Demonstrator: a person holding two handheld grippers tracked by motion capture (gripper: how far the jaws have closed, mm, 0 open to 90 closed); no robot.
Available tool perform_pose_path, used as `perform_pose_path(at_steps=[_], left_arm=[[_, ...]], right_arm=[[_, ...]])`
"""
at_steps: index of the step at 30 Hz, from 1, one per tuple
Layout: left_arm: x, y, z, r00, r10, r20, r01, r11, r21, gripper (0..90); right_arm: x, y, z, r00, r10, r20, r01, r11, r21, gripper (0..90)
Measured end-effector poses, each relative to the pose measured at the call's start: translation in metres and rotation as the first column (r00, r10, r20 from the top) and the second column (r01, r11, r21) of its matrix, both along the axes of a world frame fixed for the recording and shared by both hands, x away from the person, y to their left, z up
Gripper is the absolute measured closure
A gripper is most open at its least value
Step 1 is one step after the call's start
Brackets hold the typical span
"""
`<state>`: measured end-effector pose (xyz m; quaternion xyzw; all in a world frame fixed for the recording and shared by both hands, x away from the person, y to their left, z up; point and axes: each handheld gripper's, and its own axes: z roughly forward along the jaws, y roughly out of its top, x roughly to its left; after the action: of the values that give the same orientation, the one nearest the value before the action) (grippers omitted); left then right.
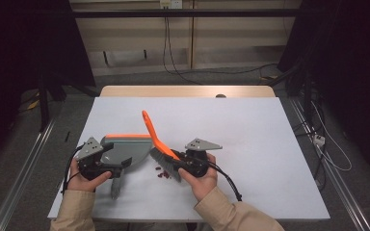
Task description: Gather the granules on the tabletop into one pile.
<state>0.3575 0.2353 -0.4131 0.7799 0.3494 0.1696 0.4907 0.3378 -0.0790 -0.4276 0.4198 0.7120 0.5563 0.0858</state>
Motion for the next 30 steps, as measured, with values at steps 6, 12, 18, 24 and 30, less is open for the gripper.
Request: perform_pose_path(at_steps=[6,12,18,24,30], left_arm=[[0.0,0.001,0.0,1.0,0.003,0.002,-0.003,1.0,-0.001,7.5],[0.0,0.0,0.0,1.0,-0.002,0.002,0.002,1.0,0.003,7.5],[0.0,-0.002,0.0,1.0,-0.006,0.005,0.006,0.9999,0.012,7.5],[0.0,-0.002,0.001,1.0,-0.003,0.005,0.003,1.0,0.006,7.5],[0.0,-0.001,0.001,1.0,-0.004,0.008,0.004,1.0,0.001,7.5]], right_arm=[[-0.007,0.012,-0.002,0.9994,0.003,-0.036,-0.003,1.0,0.005,71.4],[-0.013,0.004,-0.001,0.9995,0.001,-0.031,-0.001,0.9999,-0.014,71.4],[-0.019,-0.003,-0.003,0.9992,0.011,-0.039,-0.012,0.9999,-0.01,71.4],[-0.022,0.023,-0.007,0.9942,0.071,-0.081,-0.073,0.9971,-0.023,71.4],[-0.01,0.022,-0.013,0.9932,0.027,-0.113,-0.032,0.9985,-0.044,71.5]])
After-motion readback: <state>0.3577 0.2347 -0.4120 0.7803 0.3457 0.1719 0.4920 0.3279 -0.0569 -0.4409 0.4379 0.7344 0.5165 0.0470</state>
